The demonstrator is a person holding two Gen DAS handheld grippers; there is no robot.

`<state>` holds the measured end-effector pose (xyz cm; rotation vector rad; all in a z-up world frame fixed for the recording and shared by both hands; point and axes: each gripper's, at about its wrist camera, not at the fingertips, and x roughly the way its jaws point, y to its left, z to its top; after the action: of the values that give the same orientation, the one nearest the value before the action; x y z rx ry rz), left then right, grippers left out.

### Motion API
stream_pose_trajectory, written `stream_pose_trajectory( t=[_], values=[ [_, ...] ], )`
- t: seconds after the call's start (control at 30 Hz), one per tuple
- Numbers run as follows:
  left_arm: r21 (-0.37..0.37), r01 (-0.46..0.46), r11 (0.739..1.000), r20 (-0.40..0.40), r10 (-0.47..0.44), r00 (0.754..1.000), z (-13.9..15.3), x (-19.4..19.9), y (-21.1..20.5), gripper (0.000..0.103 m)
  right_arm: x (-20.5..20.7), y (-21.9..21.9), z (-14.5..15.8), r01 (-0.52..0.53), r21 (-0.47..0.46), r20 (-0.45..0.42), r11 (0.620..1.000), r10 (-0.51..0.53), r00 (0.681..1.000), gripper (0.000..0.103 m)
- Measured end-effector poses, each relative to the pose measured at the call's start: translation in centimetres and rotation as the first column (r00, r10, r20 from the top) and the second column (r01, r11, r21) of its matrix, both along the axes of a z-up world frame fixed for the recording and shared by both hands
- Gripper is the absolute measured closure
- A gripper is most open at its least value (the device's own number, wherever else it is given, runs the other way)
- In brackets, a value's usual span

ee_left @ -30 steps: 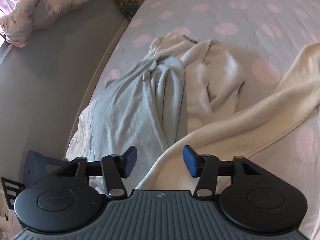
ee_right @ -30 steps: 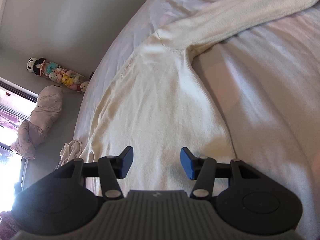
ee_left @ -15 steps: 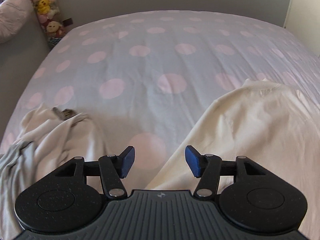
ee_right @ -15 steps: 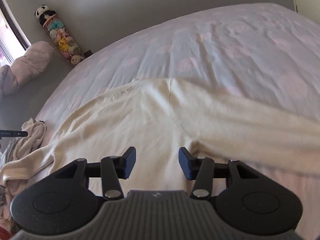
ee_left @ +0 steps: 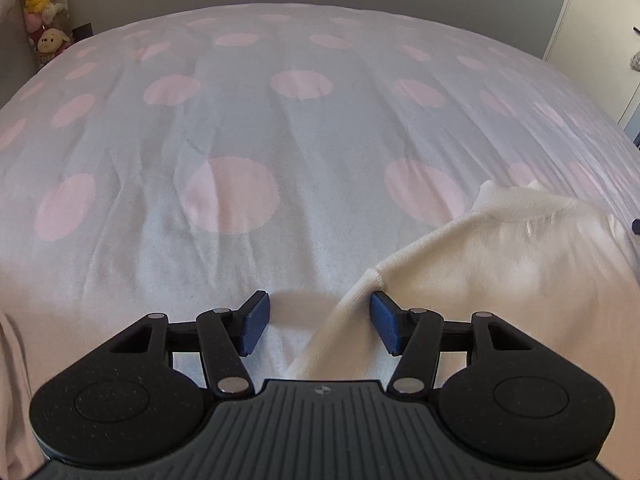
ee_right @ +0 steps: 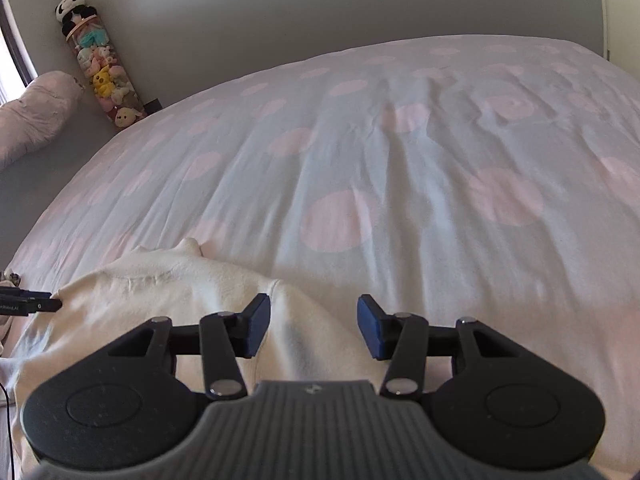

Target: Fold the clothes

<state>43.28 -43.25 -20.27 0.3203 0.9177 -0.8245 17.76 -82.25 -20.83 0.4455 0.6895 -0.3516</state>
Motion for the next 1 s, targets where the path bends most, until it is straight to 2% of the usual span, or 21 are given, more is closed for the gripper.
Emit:
stream_pose_trajectory(
  t=[0.03, 0.07, 0.1, 0.13, 0.17, 0.23, 0.33, 0.43, 0.57, 0.67, 0.77, 0.8, 0.83, 0.87, 0.9, 1.0],
  values=[
    [-0.012, 0.004, 1.000, 0.003, -0.004, 1.000, -0.1, 0.0, 0.1, 0.057, 0.5, 0.1, -0.5, -0.012, -0.009, -0.018, 1.000, 0.012, 1.000, 0.052],
    [-0.021, 0.013, 1.000, -0.002, -0.013, 1.000, 0.0, -0.1, 0.1, 0.069, 0.8, 0.2, -1.0, -0.023, -0.011, -0.034, 1.000, 0.023, 0.999, 0.057],
    [-0.029, 0.023, 0.999, -0.010, -0.024, 1.000, 0.1, -0.3, 0.2, 0.087, 1.0, 0.4, -1.5, -0.032, -0.009, -0.046, 0.999, 0.031, 0.998, 0.060],
    [-0.036, 0.033, 0.999, -0.018, -0.034, 0.999, 0.2, -0.4, 0.3, 0.096, 0.9, 0.6, -1.8, -0.037, -0.014, -0.049, 0.999, 0.036, 0.998, 0.068],
    [-0.032, 0.043, 0.999, -0.011, -0.043, 0.999, 0.4, -0.7, 0.1, 0.099, 0.7, 1.0, -1.9, -0.043, -0.025, -0.051, 0.999, 0.042, 0.998, 0.079],
    [-0.008, 0.051, 0.999, 0.031, -0.051, 0.998, 1.0, -1.5, -0.4, 0.102, 0.6, 1.7, -1.7, -0.062, -0.050, -0.069, 0.997, 0.059, 0.996, 0.092],
    [0.006, 0.020, 1.000, 0.109, -0.020, 0.994, 2.3, -2.0, -1.2, 0.102, 0.7, 3.0, -0.2, -0.063, -0.154, -0.083, 0.986, 0.051, 0.995, 0.096],
    [0.055, 0.007, 0.998, 0.131, -0.014, 0.991, 2.2, -1.7, -2.4, 0.102, 1.0, 3.4, 1.7, -0.020, -0.231, -0.061, 0.973, 0.006, 0.998, 0.096],
    [0.127, -0.007, 0.992, 0.148, -0.012, 0.989, 1.8, -1.1, -4.1, 0.102, 2.1, 3.6, 1.6, -0.036, -0.268, -0.118, 0.963, 0.005, 0.993, 0.097],
    [0.174, -0.013, 0.985, 0.133, -0.011, 0.991, 0.5, -0.6, -4.8, 0.102, 2.9, 2.9, 0.0, -0.038, -0.225, -0.168, 0.974, -0.001, 0.986, 0.096],
    [0.158, -0.034, 0.987, 0.138, 0.012, 0.990, 0.0, -0.5, -4.5, 0.098, 2.5, 2.0, -1.2, -0.024, -0.147, -0.166, 0.989, -0.001, 0.986, 0.094],
    [0.162, -0.036, 0.986, 0.143, 0.013, 0.990, 0.1, -0.6, -4.3, 0.093, 2.2, 1.6, -1.1, -0.012, -0.122, -0.153, 0.992, -0.007, 0.988, 0.091],
    [0.168, -0.039, 0.985, 0.151, 0.013, 0.988, 0.4, -0.7, -4.1, 0.086, 1.8, 1.2, -0.9, 0.000, -0.095, -0.145, 0.996, -0.013, 0.989, 0.077],
    [0.175, -0.042, 0.984, 0.159, 0.014, 0.987, 0.7, -0.8, -3.8, 0.070, 1.3, 0.8, -0.6, 0.011, -0.078, -0.140, 0.997, -0.022, 0.990, 0.066],
    [0.172, -0.045, 0.984, 0.165, 0.016, 0.986, 1.0, -1.0, -3.3, 0.056, 0.8, 0.7, -0.1, 0.019, -0.083, -0.136, 0.996, -0.030, 0.990, 0.064],
    [0.144, -0.031, 0.989, 0.154, 0.008, 0.988, 2.1, -2.0, -1.4, 0.055, -1.9, 1.4, 1.6, 0.008, -0.085, -0.095, 0.996, -0.016, 0.995, 0.065]
  ],
)
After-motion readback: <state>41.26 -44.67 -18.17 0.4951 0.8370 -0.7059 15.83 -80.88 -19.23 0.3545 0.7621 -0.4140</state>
